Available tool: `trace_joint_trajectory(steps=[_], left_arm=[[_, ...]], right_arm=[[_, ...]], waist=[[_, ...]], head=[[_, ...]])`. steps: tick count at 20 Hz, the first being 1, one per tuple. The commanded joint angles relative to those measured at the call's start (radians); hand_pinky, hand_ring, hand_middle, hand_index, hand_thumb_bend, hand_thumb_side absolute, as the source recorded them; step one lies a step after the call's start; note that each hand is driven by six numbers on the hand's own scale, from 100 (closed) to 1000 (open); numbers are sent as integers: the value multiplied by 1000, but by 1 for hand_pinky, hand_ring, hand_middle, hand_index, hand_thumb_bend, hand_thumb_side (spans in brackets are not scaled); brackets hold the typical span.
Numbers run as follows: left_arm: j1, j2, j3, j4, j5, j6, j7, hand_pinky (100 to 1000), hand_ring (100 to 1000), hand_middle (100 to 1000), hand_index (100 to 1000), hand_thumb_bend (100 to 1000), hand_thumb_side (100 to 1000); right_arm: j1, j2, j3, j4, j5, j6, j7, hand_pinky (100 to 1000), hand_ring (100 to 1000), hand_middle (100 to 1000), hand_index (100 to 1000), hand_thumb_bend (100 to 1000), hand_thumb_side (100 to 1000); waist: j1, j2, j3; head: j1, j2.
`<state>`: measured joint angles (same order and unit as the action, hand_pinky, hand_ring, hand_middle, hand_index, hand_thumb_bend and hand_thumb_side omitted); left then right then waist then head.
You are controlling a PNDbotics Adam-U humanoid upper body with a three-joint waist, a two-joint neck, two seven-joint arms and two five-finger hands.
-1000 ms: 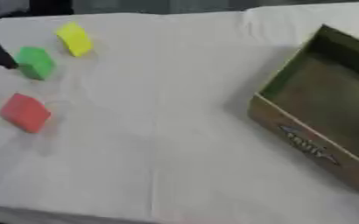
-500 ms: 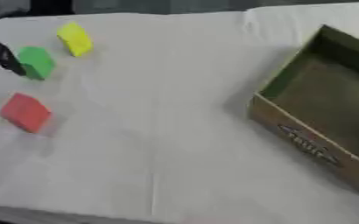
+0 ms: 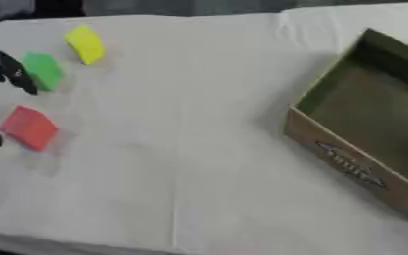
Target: Pick up the objects with one hand, pass them to the other hand, and then place them into the box on the other side of the table.
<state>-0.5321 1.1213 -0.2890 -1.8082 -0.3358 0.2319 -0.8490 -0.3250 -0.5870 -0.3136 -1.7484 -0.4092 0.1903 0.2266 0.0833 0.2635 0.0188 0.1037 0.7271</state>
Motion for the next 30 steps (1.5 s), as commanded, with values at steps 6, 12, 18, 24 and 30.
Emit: trace_joint_trajectory(steps=[6,12,18,24,30], left_arm=[[-21,14,-5,23,8,-6,-13,869,844,760,813,572,100],[-34,-2,-26,49,-7,-9,-26,871,851,786,824,591,100],[-56,-29,-47,97,-39,-20,-40,870,855,794,830,611,100],[-73,-49,-55,141,-102,-47,-42,869,860,804,835,644,100],[-103,-92,-71,221,-190,-90,-37,871,870,820,839,671,100]], right_arm=[[-11,-33,-5,-7,5,-2,4,1000,842,1000,961,100,775],[-12,-32,-3,-7,5,-2,7,1000,842,1000,961,100,776],[-13,-31,-2,-6,6,-1,8,1000,842,1000,961,100,776],[-12,-31,0,-5,7,-2,11,1000,842,1000,961,100,777],[-9,-30,1,-4,10,-3,14,1000,842,1000,961,100,779]], waist=[[7,-1,0],[7,-1,-2],[6,-1,-3],[5,-1,-3],[3,-1,-2]], head=[[4,-5],[4,-9],[8,-5],[14,-2],[21,0]])
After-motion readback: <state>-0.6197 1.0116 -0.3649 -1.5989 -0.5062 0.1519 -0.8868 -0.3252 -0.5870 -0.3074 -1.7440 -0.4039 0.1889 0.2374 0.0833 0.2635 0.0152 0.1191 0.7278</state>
